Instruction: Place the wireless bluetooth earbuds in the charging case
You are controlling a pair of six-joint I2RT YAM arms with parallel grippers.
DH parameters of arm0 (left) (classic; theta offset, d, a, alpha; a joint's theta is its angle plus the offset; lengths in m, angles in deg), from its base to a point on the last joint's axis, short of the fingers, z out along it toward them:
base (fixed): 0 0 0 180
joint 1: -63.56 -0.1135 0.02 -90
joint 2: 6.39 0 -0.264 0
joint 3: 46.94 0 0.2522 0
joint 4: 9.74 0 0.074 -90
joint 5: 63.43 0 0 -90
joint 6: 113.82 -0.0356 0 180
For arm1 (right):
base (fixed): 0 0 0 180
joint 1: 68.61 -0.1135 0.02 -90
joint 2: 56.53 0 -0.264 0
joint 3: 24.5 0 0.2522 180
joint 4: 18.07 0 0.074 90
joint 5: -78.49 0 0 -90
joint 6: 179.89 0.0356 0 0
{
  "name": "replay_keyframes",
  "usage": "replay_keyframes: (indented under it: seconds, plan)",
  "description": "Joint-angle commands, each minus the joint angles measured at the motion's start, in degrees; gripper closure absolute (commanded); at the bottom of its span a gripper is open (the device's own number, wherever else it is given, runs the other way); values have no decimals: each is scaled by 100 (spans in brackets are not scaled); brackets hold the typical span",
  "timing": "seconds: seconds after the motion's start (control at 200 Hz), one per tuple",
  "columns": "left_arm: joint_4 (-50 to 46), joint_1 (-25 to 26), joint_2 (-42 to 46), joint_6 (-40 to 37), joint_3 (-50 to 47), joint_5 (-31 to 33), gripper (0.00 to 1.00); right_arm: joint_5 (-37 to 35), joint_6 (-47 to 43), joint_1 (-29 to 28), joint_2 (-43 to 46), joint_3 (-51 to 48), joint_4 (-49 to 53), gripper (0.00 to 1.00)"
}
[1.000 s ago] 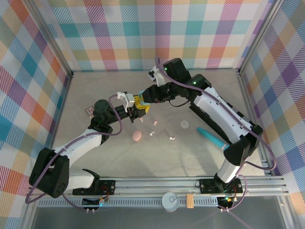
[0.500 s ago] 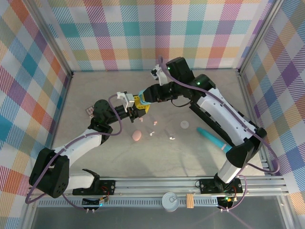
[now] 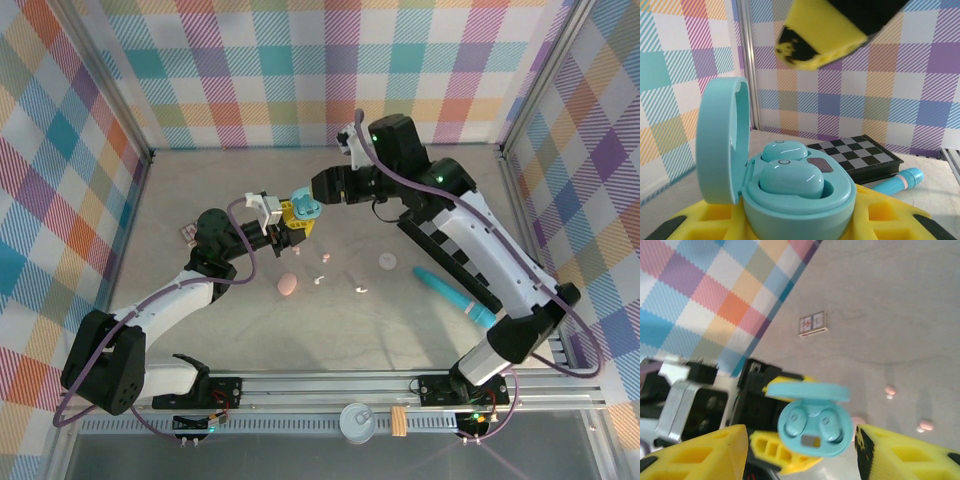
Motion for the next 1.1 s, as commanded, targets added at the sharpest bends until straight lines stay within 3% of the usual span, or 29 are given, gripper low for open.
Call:
replay_keyframes:
  seconds: [0.0, 0.27, 0.625, 0.735, 0.93, 1.1]
  plan:
    - [381, -24, 164, 58, -23, -160, 70, -225, -22, 58, -455, 628, 362, 40]
    - [215, -32, 313, -56, -78, -13, 70, -119, -428, 51, -1350, 1688, 1065, 32]
    - [-39, -33, 392, -189, -7, 183, 70, -87, -702, 59, -773, 757, 934, 28]
    - [-35, -36, 400, -180, 6, 191, 70, 107, -394, 82, -362, 286, 506, 27]
    - [-61, -37, 466, -147, 17, 178, 70, 1539, 948, 392, 456, -1110, -1122, 21]
    - [97, -32, 406, -92, 41, 210, 70, 2042, 1596, 478, 638, -1676, -1684, 19]
